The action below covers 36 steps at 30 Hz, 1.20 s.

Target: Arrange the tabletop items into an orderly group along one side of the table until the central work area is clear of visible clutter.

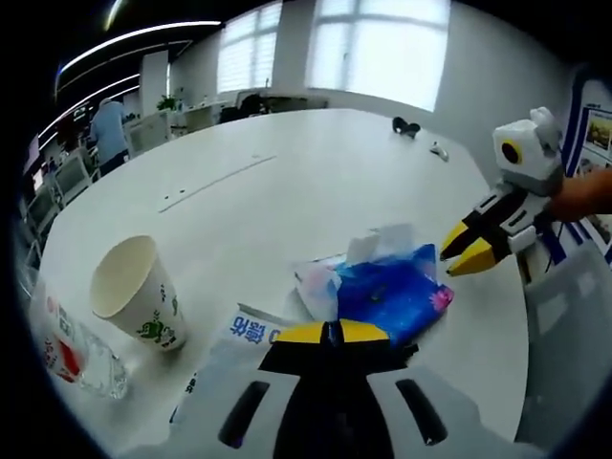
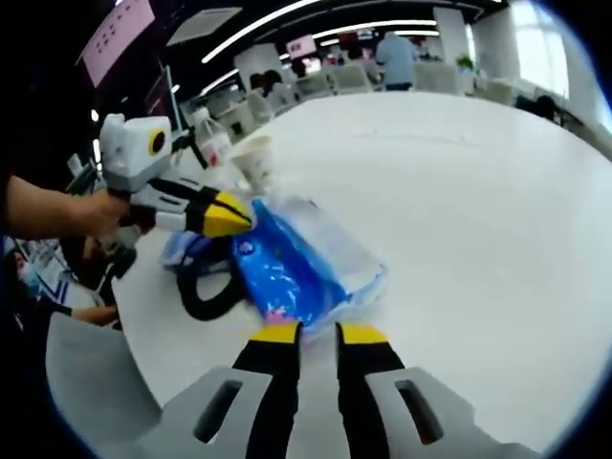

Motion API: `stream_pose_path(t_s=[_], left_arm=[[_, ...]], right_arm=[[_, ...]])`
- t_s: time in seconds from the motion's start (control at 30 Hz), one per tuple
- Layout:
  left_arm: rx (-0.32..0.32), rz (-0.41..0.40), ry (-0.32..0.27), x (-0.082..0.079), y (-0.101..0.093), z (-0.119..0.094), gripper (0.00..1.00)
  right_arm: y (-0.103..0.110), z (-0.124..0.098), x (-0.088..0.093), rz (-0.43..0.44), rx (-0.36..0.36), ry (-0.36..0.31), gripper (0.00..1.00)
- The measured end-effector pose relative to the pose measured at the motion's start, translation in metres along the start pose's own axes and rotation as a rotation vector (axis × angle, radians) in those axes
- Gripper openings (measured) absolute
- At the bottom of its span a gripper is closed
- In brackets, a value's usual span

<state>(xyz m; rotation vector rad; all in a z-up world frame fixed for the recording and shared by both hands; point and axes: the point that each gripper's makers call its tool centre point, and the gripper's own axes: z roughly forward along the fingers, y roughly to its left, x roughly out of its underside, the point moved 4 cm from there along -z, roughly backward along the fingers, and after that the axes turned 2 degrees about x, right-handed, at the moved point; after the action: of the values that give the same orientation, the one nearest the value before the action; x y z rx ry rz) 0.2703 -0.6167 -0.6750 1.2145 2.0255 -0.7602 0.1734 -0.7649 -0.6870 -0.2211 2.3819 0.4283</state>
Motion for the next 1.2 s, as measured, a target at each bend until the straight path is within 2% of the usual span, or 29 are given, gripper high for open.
stream_pose_path(t_s=[0.23,0.83,1.03,1.2], left_arm=[[-0.003,-0.017,-0.016,-0.003,0.0,-0.002,0.0],[0.005,-0.008,-0.119,-0.028,-0.014,-0.01,0.0],[-0.022,-0.003,-0.148,-0.041,-0.021,-0.01,0.0],[-0.09,-0.043,-0.166,-0.046,-0.028,-0.012,0.0]], right_arm=[[0.001,-0.001,-0.002,0.006,0.027,-0.006,0.0],[-0.006,-0.032,-0.028,-0.074,0.119,-0.066,0.0],[-0.016,-0.041,-0.037,-0.117,0.104,-0.076,0.0],[-0.028,-0.045,-0.044,-0.163,0.051,-0.074,0.0]])
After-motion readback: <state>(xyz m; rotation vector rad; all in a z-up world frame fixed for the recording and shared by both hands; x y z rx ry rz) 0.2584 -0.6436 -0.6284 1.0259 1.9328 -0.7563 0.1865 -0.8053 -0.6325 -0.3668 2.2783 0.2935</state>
